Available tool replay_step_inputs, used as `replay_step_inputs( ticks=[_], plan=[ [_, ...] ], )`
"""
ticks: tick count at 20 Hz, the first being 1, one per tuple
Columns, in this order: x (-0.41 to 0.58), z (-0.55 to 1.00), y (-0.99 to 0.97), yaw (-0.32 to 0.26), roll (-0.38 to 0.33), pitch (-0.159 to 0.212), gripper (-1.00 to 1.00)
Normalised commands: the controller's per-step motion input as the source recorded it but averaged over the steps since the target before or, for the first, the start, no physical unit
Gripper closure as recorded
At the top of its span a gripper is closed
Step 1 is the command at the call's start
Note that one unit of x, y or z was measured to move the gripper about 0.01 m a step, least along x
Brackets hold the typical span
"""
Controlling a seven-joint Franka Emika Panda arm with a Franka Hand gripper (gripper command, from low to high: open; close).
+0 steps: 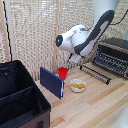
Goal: Gently stretch your hand towards the oven tray's handle, obtaining a firm grip, and draw it cautiously out of the oven. Transition your grip to the hot dog bowl, gingerly seizing the edge, and elevate it from the surface. Hover the bowl over the tray, delicately lower it, and temper your grip, establishing the bowl's equilibrium.
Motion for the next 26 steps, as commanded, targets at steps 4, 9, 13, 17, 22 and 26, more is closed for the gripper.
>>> replay_step_inputs(
  ticks=[4,9,13,17,22,26],
  plan=[
    [0.168,-0.01,-0.66,0.085,-0.048,0.048,-1.0],
    [0.001,0.0,-0.66,0.045,-0.03,0.004,-1.0],
    [-0.046,0.0,-0.61,0.072,-0.076,0.0,-1.0],
    [-0.048,0.0,-0.6,0.095,-0.087,0.005,-1.0],
    [-0.033,0.0,-0.58,0.088,-0.106,0.014,-1.0],
    [0.0,-0.07,-0.66,0.121,-0.045,0.037,-1.0]
  ],
)
